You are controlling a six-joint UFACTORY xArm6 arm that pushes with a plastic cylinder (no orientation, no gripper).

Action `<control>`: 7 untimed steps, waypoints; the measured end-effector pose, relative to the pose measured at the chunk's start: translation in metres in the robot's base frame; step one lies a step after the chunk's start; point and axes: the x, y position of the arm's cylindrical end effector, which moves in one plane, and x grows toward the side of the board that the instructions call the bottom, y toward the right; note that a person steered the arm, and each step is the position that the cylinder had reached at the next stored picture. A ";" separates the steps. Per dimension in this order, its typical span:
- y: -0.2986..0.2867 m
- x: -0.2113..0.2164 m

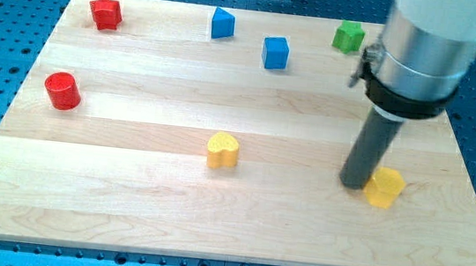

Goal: Place your hand to the top right of the yellow heart

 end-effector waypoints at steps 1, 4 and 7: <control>-0.003 -0.025; 0.022 -0.004; -0.073 -0.032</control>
